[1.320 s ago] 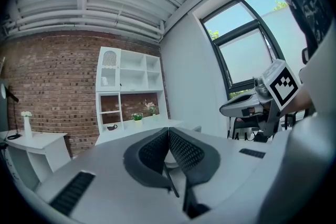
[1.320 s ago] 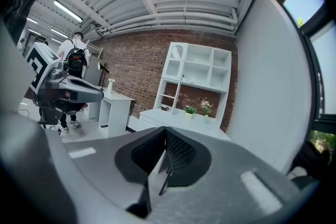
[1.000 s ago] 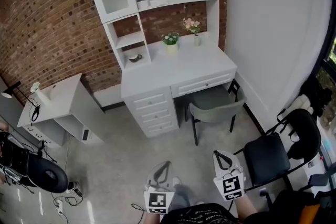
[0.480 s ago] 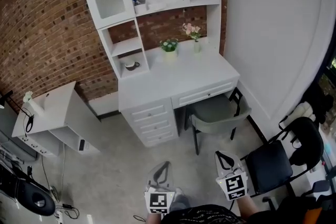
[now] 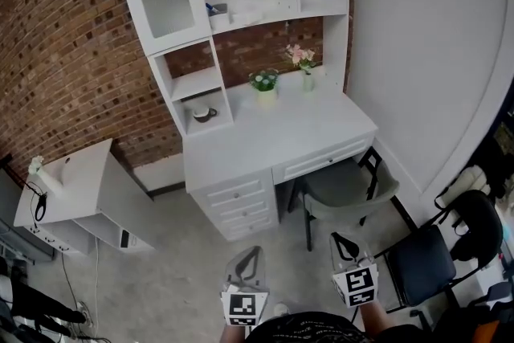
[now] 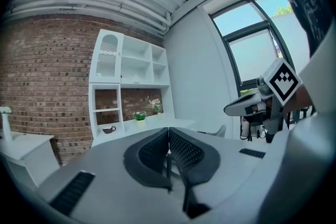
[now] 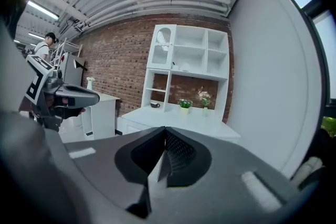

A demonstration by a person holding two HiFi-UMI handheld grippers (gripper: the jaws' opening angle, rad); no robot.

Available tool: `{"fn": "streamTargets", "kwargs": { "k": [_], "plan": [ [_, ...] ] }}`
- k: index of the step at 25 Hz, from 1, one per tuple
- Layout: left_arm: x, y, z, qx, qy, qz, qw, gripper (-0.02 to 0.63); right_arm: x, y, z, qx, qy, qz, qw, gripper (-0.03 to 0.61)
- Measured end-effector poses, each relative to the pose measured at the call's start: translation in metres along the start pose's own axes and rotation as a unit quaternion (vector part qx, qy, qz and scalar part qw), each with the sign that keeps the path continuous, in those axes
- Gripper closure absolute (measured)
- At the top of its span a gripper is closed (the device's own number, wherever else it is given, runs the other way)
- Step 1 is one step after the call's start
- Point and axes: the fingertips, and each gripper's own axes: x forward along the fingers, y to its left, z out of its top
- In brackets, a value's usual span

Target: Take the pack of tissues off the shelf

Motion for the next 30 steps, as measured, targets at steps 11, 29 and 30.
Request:
{"fn": "streamTargets", "kwargs": {
  "k": [11,29,30],
  "plan": [
    [0.028,0.053,-0.001,0.021,-0.003,-0.003,0.9998,0.604,0.057,0.012,0.014,-0.005,0.002,-0.008,1.0,0.574],
    [0.07,0.081,-0.011,0.008,0.028,0.025,0.9992,0.604,0.119,-0.014,0.017,0.003,0.0,0.02,1.0,0.574],
    [0.076,0.081,-0.009,0.009,0.028,0.025,0.9993,0.604,0.124,-0.019,0.017,0.003,0.002,0.02,1.0,0.574]
  ]
}}
